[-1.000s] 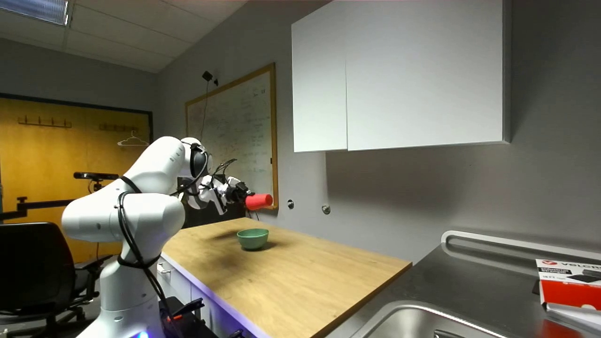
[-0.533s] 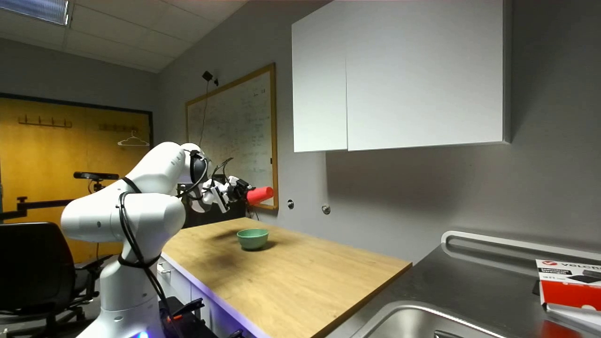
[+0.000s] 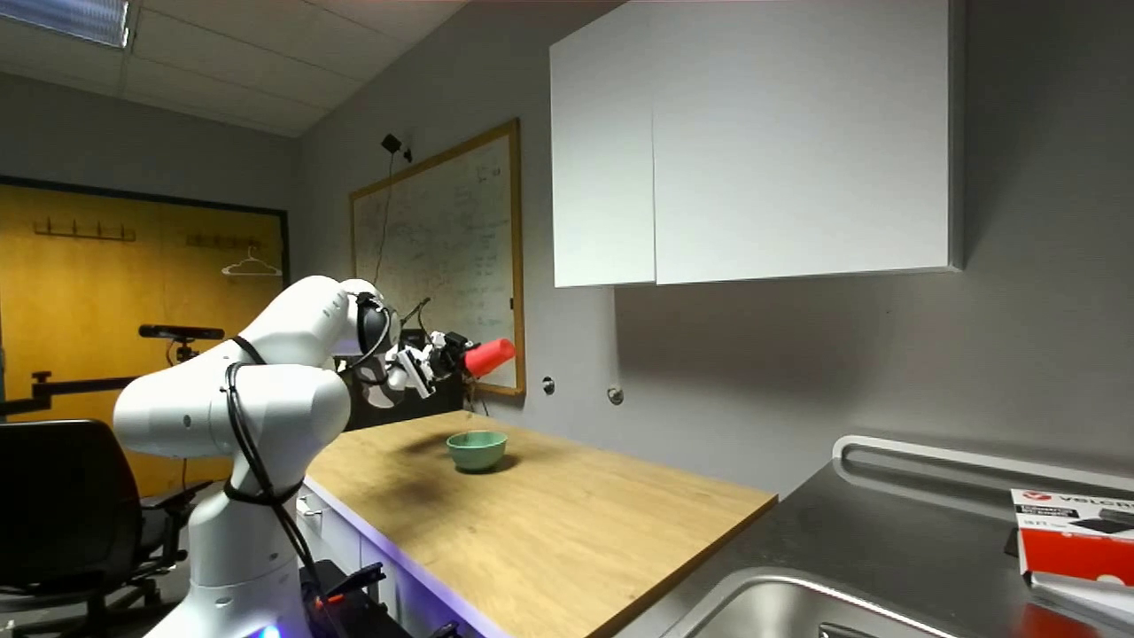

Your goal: Pour the contents in the orange cup into the green bowl

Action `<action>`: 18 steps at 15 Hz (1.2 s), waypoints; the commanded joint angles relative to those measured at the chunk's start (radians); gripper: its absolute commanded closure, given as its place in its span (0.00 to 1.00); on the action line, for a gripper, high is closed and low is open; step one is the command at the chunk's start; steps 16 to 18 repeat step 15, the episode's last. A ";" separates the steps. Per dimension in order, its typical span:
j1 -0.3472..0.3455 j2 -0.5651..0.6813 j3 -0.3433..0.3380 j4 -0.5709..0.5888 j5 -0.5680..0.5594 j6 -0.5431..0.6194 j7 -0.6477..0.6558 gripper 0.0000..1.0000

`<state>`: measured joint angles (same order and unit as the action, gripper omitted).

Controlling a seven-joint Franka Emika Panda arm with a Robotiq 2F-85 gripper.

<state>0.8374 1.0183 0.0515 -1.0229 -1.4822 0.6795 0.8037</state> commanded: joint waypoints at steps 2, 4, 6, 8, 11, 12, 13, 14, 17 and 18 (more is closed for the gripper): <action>0.014 0.047 -0.020 0.084 -0.044 -0.034 -0.083 0.98; 0.015 0.055 -0.020 0.095 -0.052 -0.038 -0.094 0.98; 0.016 0.061 -0.023 0.105 -0.056 -0.041 -0.102 0.98; 0.017 0.068 -0.025 0.116 -0.059 -0.046 -0.112 0.98; 0.016 0.074 -0.023 0.128 -0.057 -0.052 -0.131 0.98; 0.013 0.074 -0.017 0.134 -0.047 -0.051 -0.146 0.98; 0.011 0.077 -0.013 0.142 -0.038 -0.052 -0.162 0.98; 0.008 0.082 -0.006 0.156 -0.024 -0.056 -0.176 0.98; 0.007 0.090 -0.001 0.177 -0.004 -0.069 -0.187 0.98; 0.007 0.090 -0.001 0.177 -0.004 -0.069 -0.187 0.98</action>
